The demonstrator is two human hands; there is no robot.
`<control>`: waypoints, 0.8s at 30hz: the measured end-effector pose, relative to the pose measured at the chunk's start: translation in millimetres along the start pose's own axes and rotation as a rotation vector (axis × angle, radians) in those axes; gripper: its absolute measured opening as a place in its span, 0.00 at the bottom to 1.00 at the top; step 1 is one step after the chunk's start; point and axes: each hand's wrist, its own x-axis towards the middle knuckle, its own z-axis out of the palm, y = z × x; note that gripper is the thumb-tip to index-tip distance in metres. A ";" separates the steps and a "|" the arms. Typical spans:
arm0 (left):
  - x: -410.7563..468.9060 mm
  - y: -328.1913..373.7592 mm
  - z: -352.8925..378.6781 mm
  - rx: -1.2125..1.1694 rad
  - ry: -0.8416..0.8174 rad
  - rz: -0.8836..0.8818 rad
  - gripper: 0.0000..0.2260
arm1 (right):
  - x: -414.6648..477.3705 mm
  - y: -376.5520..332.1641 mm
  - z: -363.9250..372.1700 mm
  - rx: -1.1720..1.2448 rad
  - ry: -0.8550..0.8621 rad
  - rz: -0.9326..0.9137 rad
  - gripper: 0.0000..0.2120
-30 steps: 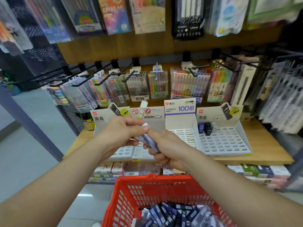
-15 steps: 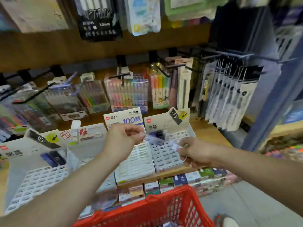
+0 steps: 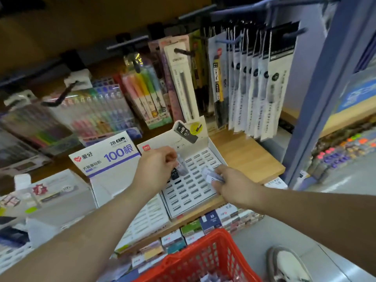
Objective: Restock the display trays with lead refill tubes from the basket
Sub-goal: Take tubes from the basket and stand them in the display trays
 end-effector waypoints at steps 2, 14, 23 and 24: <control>1.9 -0.9 2.5 0.036 0.014 0.021 0.06 | 2.9 -3.5 -1.0 0.060 0.016 0.011 0.07; 7.5 -6.3 17.9 0.222 0.028 0.198 0.08 | 4.0 -6.1 -16.5 0.288 0.085 0.098 0.12; -3.6 14.5 6.3 0.183 -0.084 0.106 0.13 | 1.0 -21.6 -21.3 0.625 -0.051 0.155 0.07; -7.7 19.9 3.6 -0.001 -0.082 0.029 0.13 | 0.1 -23.6 -22.1 0.642 -0.070 0.154 0.08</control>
